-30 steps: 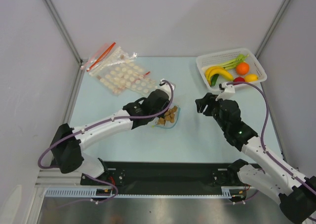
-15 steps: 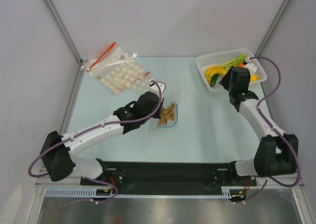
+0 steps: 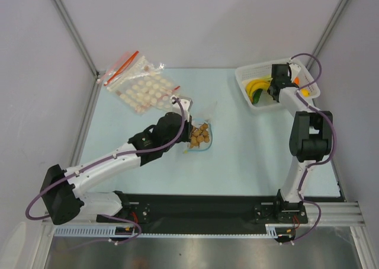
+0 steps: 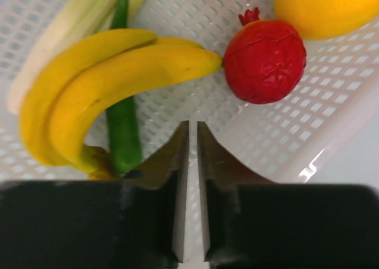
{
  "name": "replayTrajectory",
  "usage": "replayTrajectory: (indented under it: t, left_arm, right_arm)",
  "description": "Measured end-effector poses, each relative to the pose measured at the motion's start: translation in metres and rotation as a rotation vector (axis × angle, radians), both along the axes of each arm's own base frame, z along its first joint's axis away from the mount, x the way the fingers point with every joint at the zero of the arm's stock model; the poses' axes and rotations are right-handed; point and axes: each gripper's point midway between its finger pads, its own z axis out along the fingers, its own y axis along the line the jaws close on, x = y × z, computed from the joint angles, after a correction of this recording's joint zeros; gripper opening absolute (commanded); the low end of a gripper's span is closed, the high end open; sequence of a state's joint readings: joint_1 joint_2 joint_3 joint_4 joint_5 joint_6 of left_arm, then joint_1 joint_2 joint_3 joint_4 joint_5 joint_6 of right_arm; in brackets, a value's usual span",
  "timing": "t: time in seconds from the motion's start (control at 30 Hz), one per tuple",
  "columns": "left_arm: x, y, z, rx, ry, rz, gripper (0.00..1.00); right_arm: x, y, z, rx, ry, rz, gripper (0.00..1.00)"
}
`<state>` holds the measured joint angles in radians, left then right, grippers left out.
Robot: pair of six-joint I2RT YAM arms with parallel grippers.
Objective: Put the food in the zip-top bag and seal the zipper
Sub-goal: Move the bin to the center of the board, then pick up the fake fruit from the bin.
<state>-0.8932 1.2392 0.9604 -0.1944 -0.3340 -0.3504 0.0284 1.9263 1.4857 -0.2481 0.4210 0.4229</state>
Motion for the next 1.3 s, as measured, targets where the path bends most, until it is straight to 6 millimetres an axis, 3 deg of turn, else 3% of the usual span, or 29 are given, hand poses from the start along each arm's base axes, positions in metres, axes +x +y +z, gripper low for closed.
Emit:
replayTrajectory:
  t: [0.1,0.2,0.27,0.5,0.6,0.67,0.77,0.83,0.87,0.9,0.97,1.03,1.1,1.23,1.3]
  left_arm:
    - [-0.001,0.002,0.004,-0.012,-0.01,0.001,0.0]
    - [-0.002,0.003,0.008,-0.021,-0.018,0.002,0.0]
    - [-0.003,0.004,0.011,-0.028,-0.024,0.003,0.0]
    - [-0.004,0.008,0.019,-0.047,-0.043,0.009,0.0]
    - [-0.004,0.01,0.019,-0.045,-0.047,0.017,0.0]
    - [-0.003,0.011,0.019,-0.043,-0.048,0.023,0.0]
    - [-0.003,0.011,0.019,-0.042,-0.05,0.027,0.0]
    - [-0.003,0.012,0.019,-0.042,-0.051,0.027,0.0]
    - [-0.003,0.012,0.019,-0.042,-0.051,0.027,0.0]
    - [-0.003,0.012,0.02,-0.042,-0.051,0.027,0.0]
    - [-0.003,0.012,0.019,-0.041,-0.051,0.028,0.0]
    - [-0.002,0.012,0.019,-0.04,-0.053,0.031,0.0]
    - [-0.002,0.013,0.02,-0.039,-0.054,0.034,0.0]
    - [-0.002,0.013,0.02,-0.039,-0.054,0.035,0.0]
    - [-0.002,0.013,0.02,-0.039,-0.054,0.035,0.0]
  right_arm:
    - [-0.003,-0.002,-0.014,0.008,0.064,0.004,0.0]
    - [-0.01,0.02,-0.02,0.006,0.106,0.068,0.0]
    - [-0.014,0.048,-0.024,-0.008,0.131,0.139,0.0]
    - [-0.046,0.179,-0.027,-0.065,0.19,0.461,0.0]
    - [-0.064,0.218,-0.028,-0.056,0.21,0.573,0.01]
    - [-0.074,0.23,-0.028,-0.05,0.228,0.616,0.05]
    - [-0.076,0.224,-0.023,-0.04,0.232,0.615,0.12]
    - [-0.073,0.205,-0.014,-0.02,0.218,0.579,0.29]
    - [-0.071,0.193,-0.009,-0.011,0.208,0.554,0.42]
    - [-0.069,0.182,-0.003,-0.007,0.191,0.532,0.47]
    - [-0.068,0.158,0.009,-0.013,0.163,0.483,0.55]
    - [-0.07,0.144,0.018,-0.03,0.144,0.45,0.55]
    - [-0.07,0.138,0.023,-0.044,0.132,0.434,0.57]
    - [-0.071,0.132,0.02,-0.077,0.144,0.408,0.8]
    - [-0.071,0.125,0.018,-0.106,0.155,0.386,0.81]
